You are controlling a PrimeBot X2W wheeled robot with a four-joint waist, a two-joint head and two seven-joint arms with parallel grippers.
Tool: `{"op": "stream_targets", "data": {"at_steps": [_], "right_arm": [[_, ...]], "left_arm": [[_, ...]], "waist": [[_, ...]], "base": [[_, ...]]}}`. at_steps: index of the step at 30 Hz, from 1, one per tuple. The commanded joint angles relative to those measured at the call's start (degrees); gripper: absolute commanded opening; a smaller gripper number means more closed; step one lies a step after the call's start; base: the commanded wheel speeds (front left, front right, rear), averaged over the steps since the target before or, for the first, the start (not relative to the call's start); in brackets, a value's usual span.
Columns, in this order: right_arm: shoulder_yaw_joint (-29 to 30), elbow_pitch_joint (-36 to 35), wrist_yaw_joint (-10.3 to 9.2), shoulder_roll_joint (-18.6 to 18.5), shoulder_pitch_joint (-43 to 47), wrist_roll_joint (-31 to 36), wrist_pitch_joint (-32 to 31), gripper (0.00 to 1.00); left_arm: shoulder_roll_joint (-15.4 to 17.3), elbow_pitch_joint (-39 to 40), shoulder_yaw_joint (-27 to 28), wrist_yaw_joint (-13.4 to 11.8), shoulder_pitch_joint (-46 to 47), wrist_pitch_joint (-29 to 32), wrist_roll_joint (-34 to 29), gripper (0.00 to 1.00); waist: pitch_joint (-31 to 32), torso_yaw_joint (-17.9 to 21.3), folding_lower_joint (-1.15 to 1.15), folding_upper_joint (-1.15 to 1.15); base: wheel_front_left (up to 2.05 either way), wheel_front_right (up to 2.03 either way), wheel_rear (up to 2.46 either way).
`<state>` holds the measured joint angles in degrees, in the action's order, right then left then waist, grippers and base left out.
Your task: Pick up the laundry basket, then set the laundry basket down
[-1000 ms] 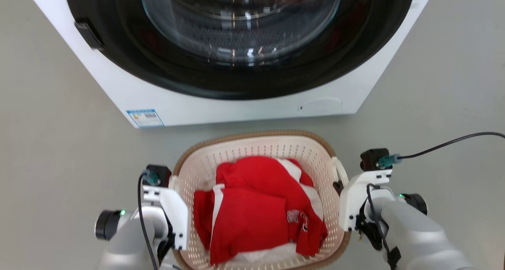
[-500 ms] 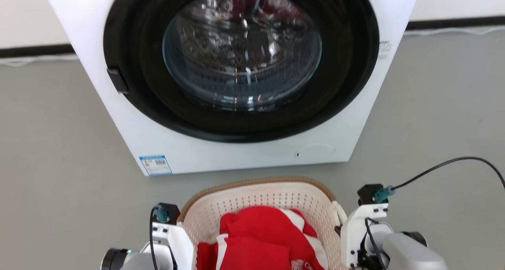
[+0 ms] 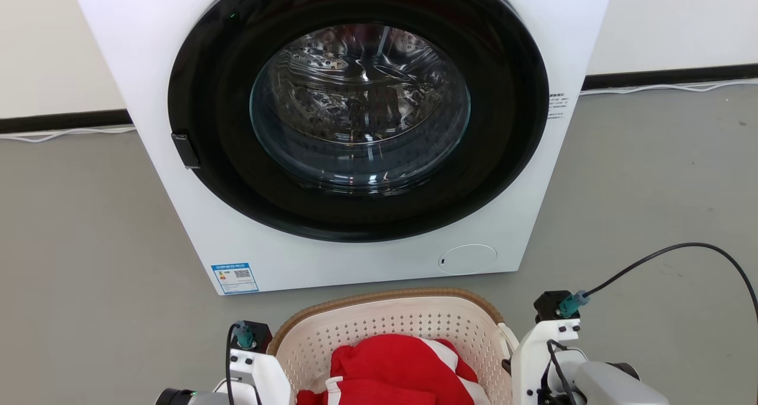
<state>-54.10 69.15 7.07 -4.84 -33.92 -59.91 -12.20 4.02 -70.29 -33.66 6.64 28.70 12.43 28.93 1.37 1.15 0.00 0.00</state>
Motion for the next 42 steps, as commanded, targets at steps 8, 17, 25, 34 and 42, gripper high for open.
{"op": "stream_targets", "data": {"at_steps": [8,17,25,34,42], "right_arm": [[-1.8,-2.1,0.42,0.3,-0.4,-1.6,-0.2,0.0],[-2.9,-2.1,0.42,0.2,-0.5,-2.9,-0.1,0.0],[-3.7,-2.1,0.42,0.0,-0.7,-3.9,0.1,0.0],[-4.7,-2.1,0.42,-0.1,-0.9,-5.1,0.3,0.0],[-5.6,-2.0,0.42,-0.1,-1.1,-6.0,0.5,0.0]], "left_arm": [[1.4,1.9,-2.0,0.8,0.4,0.5,2.6,0.0],[1.8,1.8,-4.5,0.8,0.6,0.5,5.2,0.0],[2.0,1.4,-5.9,0.8,1.1,0.3,6.8,0.0],[2.3,0.6,-7.4,0.8,1.5,-0.1,8.5,0.0],[2.4,0.1,-8.5,0.8,1.8,-0.4,9.9,0.0]], "waist": [[0.6,0.4,0.0,0.0],[0.9,0.2,0.0,0.0],[0.9,-0.1,0.0,0.0],[0.9,-0.3,0.0,0.0],[0.8,-0.2,0.0,0.0]], "base": [[0.0,0.0,0.0],[0.0,0.0,0.0],[0.0,0.0,0.0],[0.0,0.0,0.0],[0.0,0.0,0.0]]}}
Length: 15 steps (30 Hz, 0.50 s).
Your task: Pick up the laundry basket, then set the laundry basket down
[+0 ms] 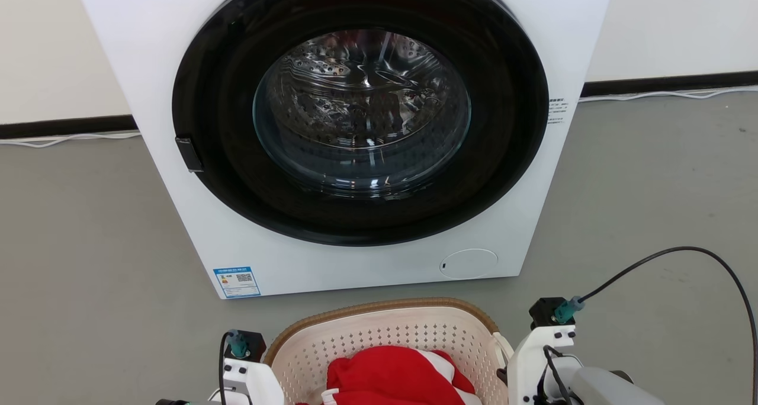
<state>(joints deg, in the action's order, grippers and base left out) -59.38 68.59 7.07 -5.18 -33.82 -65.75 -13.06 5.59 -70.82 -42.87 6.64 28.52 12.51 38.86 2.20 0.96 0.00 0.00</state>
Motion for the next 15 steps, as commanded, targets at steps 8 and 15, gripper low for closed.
{"op": "stream_targets", "data": {"at_steps": [8,15], "right_arm": [[-1.3,-1.5,0.42,0.1,-1.5,-1.1,1.6,0.0],[-2.3,-1.6,0.42,0.0,-1.5,-2.1,2.0,0.0]], "left_arm": [[0.9,0.1,-0.5,0.8,2.5,-0.8,1.2,0.0],[0.9,-0.5,-1.7,0.8,3.0,-1.1,2.3,0.0]], "waist": [[-0.3,0.1,0.0,0.0],[-0.3,0.2,0.0,0.0]], "base": [[0.0,0.0,0.0],[0.0,0.0,0.0]]}}
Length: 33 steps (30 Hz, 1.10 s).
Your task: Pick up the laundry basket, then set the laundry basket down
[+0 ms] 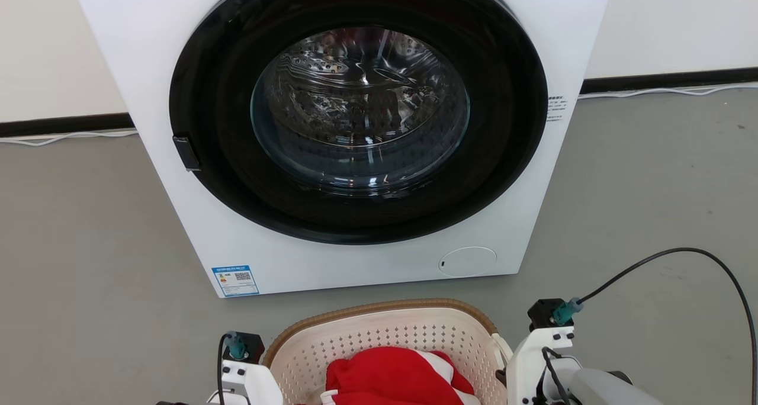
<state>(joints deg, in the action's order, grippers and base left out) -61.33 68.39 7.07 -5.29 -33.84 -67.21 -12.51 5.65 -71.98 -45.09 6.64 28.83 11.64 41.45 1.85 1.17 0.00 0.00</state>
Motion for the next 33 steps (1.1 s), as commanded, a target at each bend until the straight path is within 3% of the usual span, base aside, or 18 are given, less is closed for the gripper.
{"op": "stream_targets", "data": {"at_steps": [1,20,33], "right_arm": [[-0.5,-1.3,0.42,0.1,-1.5,-0.8,1.5,0.0],[-2.3,-1.7,0.42,-0.1,-2.1,-2.1,3.3,0.0],[-3.9,-2.1,0.42,-0.5,-4.1,-1.7,8.0,0.0]], "left_arm": [[0.8,0.6,0.4,0.8,2.7,-0.3,-0.1,0.0],[1.5,1.6,-2.4,0.8,3.0,-1.0,1.9,0.0],[1.6,0.2,-3.3,-0.4,7.5,-4.3,1.6,0.0]], "waist": [[0.0,0.0,0.0,0.0],[-1.0,0.4,0.0,0.0],[-6.9,0.3,0.0,0.0]], "base": [[0.0,0.0,0.0],[0.0,0.0,0.0],[0.0,0.0,0.0]]}}
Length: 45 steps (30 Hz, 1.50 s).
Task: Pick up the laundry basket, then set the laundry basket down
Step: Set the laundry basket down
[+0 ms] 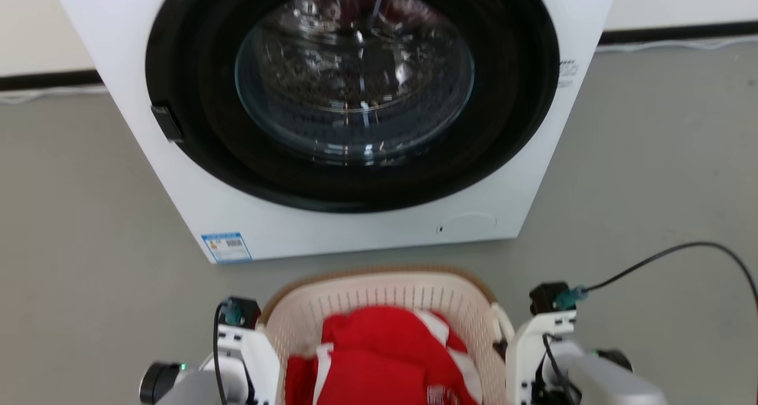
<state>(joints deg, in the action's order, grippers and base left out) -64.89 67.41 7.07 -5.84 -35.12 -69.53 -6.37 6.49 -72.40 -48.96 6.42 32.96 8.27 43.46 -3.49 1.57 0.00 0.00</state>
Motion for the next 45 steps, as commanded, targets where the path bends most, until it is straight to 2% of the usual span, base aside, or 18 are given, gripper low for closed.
{"op": "stream_targets", "data": {"at_steps": [1,18,45], "right_arm": [[-0.6,-1.1,0.42,0.0,-3.2,0.8,2.5,0.0],[-3.2,-0.3,0.42,-0.7,-11.4,3.1,12.1,0.0],[-5.4,2.3,0.42,-2.6,-22.5,4.9,18.3,0.0]], "left_arm": [[0.7,0.5,0.6,-0.5,3.9,-1.3,-0.5,0.0],[0.4,-0.3,0.4,-3.2,12.6,-9.7,-1.5,0.0],[0.2,-1.0,0.5,-4.4,23.3,-18.9,-1.7,0.0]], "waist": [[-2.4,-0.2,0.0,0.0],[-18.7,-0.2,0.0,0.0],[-36.2,0.0,0.0,0.0]], "base": [[0.0,0.0,0.0],[0.0,0.0,0.0],[0.0,0.0,0.0]]}}
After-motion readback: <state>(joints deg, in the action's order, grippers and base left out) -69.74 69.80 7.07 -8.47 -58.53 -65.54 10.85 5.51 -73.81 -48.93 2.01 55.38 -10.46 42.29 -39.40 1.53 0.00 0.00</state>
